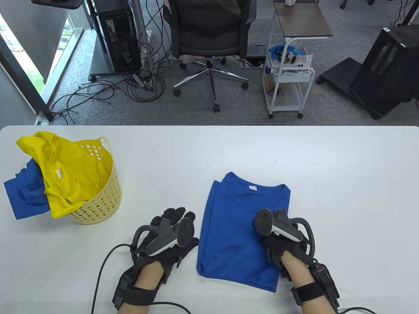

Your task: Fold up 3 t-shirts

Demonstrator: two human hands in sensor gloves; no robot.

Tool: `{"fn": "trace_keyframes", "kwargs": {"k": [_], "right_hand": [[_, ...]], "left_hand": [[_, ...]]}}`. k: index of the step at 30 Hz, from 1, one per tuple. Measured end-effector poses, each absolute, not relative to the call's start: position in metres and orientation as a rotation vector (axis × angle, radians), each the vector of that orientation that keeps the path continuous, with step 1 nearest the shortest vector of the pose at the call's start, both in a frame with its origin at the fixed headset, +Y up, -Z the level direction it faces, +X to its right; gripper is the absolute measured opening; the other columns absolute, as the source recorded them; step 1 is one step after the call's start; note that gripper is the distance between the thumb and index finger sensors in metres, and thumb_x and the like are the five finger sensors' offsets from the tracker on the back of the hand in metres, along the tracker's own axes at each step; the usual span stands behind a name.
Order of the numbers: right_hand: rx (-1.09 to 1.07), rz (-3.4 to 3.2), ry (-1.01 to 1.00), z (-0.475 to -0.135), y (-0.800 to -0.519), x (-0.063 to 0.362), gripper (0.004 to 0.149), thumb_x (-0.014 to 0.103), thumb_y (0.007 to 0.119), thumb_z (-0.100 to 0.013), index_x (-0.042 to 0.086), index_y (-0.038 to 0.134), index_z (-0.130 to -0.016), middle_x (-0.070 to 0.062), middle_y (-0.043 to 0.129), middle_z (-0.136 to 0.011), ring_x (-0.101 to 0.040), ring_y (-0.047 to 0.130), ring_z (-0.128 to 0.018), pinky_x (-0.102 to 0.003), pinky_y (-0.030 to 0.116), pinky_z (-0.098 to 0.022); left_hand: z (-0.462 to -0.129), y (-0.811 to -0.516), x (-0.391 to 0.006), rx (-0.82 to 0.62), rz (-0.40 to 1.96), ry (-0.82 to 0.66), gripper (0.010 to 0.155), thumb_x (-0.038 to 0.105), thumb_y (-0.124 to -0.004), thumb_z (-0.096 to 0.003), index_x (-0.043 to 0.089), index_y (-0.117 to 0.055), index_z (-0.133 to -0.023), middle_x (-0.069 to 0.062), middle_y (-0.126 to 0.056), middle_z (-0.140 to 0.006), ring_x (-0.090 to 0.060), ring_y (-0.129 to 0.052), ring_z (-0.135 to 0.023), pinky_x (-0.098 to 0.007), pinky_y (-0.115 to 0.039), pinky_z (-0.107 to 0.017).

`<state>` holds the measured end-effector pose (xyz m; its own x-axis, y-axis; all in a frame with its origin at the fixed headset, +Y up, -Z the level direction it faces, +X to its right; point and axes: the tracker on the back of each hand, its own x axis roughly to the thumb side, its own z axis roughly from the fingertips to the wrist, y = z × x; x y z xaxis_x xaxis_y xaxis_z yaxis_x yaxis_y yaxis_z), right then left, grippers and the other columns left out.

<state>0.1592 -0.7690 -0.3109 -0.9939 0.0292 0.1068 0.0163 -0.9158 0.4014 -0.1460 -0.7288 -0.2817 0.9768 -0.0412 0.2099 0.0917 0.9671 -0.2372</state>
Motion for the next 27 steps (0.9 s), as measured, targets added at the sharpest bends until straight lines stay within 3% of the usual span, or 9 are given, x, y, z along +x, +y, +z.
{"fn": "trace_keyframes", "kwargs": {"k": [5,10,13,16,21,27], "right_hand": [[0.148,3.109,0.598,-0.309,-0.766,0.172,0.064,0.016,0.079,-0.044,0.035,0.048,-0.097,-0.018,0.031,-0.11,-0.05,0.039,-0.096,-0.066,0.041,-0.068],[0.224,2.981,0.324,-0.291,-0.745,0.152,0.073,0.045,0.075,-0.044,0.03,0.035,-0.103,-0.015,0.031,-0.113,-0.054,0.038,-0.099,-0.073,0.038,-0.069],[0.308,2.966,0.454,-0.279,-0.753,0.131,0.083,0.062,0.068,-0.041,0.031,0.023,-0.104,-0.014,0.021,-0.115,-0.063,0.028,-0.101,-0.083,0.03,-0.065],[0.303,2.944,0.596,-0.276,-0.766,0.121,0.088,0.07,0.06,-0.038,0.033,0.012,-0.102,-0.013,0.006,-0.114,-0.068,0.014,-0.098,-0.088,0.027,-0.059],[0.22,2.906,0.807,-0.279,-0.791,0.118,0.087,0.071,0.06,-0.039,0.033,0.012,-0.101,-0.013,-0.003,-0.11,-0.069,0.002,-0.091,-0.089,0.026,-0.056],[0.141,2.856,0.817,-0.291,-0.795,0.138,0.087,0.068,0.068,-0.04,0.038,0.012,-0.099,-0.008,-0.007,-0.108,-0.061,-0.005,-0.091,-0.087,0.019,-0.056]], "left_hand": [[-0.283,-0.732,-0.148,-0.252,-0.085,-0.189,0.084,0.072,-0.056,-0.038,0.04,-0.027,-0.109,0.001,-0.03,-0.118,-0.028,-0.027,-0.112,-0.063,-0.036,-0.082],[-0.287,-0.737,-0.151,-0.266,-0.098,-0.168,0.086,0.073,-0.054,-0.0377,0.04,-0.02,-0.109,0.002,-0.019,-0.119,-0.029,-0.017,-0.112,-0.066,-0.027,-0.082],[-0.288,-0.738,-0.156,-0.274,-0.085,-0.155,0.086,0.073,-0.055,-0.0378,0.04,-0.019,-0.109,0.002,-0.017,-0.119,-0.03,-0.016,-0.112,-0.067,-0.026,-0.082],[-0.288,-0.738,-0.158,-0.275,-0.085,-0.148,0.087,0.074,-0.054,-0.0376,0.04,-0.017,-0.109,0.002,-0.013,-0.119,-0.03,-0.012,-0.111,-0.068,-0.022,-0.081],[-0.288,-0.741,-0.16,-0.299,-0.079,-0.138,0.09,0.076,-0.051,-0.0369,0.041,-0.01,-0.108,0.001,-0.006,-0.118,-0.031,-0.004,-0.11,-0.07,-0.015,-0.079],[-0.289,-0.74,-0.163,-0.3,-0.078,-0.128,0.089,0.075,-0.052,-0.0373,0.04,-0.011,-0.109,0.001,-0.007,-0.118,-0.031,-0.005,-0.11,-0.07,-0.015,-0.079]]}}
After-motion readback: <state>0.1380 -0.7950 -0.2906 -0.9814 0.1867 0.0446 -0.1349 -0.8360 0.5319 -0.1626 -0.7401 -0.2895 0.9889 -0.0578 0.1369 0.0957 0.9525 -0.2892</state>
